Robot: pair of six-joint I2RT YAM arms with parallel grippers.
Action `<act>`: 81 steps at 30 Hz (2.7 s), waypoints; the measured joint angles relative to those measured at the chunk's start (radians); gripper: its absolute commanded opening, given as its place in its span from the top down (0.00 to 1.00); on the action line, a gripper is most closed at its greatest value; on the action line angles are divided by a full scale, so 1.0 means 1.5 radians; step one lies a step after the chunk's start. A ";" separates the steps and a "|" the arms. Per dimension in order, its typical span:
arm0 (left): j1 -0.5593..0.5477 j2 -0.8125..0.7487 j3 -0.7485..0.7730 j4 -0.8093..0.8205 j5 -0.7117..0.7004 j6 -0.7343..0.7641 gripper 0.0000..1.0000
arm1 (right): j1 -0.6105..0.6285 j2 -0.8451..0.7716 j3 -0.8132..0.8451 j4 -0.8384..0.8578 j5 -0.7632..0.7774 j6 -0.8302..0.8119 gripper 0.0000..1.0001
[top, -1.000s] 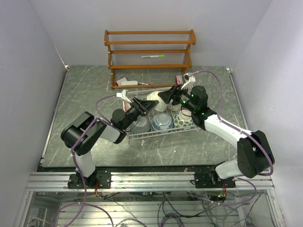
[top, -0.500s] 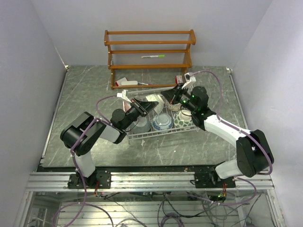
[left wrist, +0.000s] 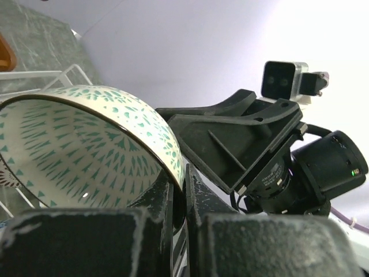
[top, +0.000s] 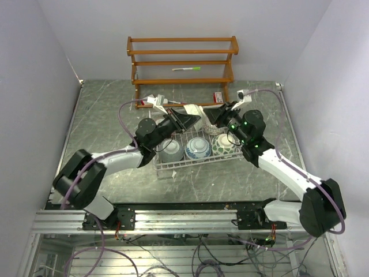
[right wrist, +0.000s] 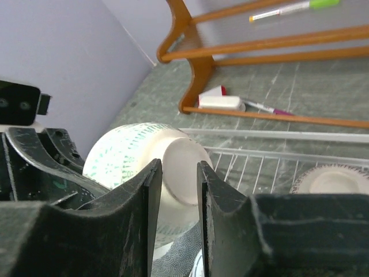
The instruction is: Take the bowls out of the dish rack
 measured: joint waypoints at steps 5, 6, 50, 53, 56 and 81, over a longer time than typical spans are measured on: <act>-0.026 -0.124 0.085 -0.262 -0.053 0.110 0.93 | 0.002 -0.072 -0.010 -0.031 0.060 -0.029 0.70; -0.030 -0.145 0.111 -0.322 -0.071 0.131 0.93 | 0.001 -0.078 -0.012 -0.043 0.072 -0.036 0.70; 0.327 -0.014 0.228 -1.152 -0.363 0.292 0.93 | 0.000 -0.057 -0.037 -0.174 0.143 -0.069 0.68; 0.327 0.000 0.228 -1.153 -0.362 0.303 0.91 | 0.000 -0.054 -0.037 -0.179 0.144 -0.069 0.68; 0.327 0.021 0.228 -1.154 -0.363 0.312 0.88 | 0.000 -0.048 -0.037 -0.183 0.144 -0.069 0.68; 0.318 -0.015 0.238 -1.153 -0.335 0.334 0.41 | 0.000 -0.022 -0.036 -0.183 0.127 -0.080 0.52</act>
